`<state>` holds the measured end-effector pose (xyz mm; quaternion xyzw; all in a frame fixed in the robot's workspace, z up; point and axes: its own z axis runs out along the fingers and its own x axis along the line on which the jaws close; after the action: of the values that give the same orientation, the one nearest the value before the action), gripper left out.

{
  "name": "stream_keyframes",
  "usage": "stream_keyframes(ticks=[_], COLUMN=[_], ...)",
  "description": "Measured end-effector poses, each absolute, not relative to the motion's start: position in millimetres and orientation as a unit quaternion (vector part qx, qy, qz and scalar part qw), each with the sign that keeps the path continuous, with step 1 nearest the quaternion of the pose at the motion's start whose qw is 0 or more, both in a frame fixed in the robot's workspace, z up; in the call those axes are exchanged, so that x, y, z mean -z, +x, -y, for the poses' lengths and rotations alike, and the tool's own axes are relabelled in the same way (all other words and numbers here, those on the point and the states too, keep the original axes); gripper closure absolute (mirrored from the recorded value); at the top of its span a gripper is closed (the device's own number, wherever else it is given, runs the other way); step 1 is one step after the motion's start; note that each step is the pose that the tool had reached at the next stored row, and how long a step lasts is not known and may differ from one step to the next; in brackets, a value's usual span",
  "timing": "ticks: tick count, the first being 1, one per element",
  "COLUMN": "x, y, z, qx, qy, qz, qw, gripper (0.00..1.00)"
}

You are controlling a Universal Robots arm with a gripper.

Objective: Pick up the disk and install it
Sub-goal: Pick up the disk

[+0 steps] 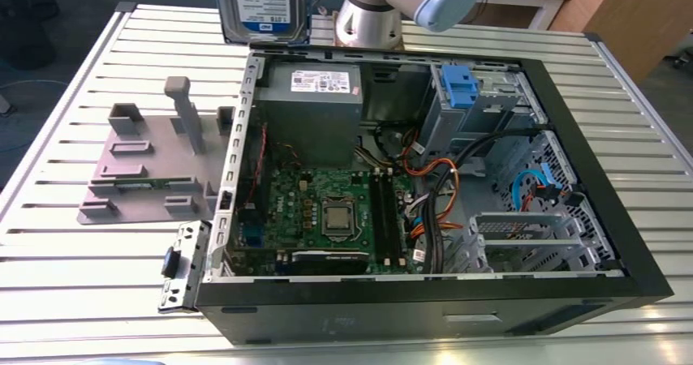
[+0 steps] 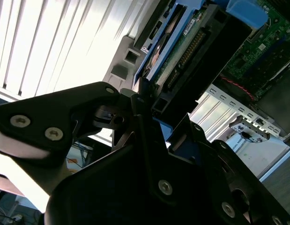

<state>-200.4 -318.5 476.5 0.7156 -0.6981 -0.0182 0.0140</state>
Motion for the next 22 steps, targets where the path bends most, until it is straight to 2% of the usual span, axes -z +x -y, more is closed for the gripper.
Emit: stream_keyframes(ticks=[22], x=[-475], y=[-199], z=[334], qx=[0.018], qy=[0.716], qz=[0.698], qw=[0.014], gripper=[0.63])
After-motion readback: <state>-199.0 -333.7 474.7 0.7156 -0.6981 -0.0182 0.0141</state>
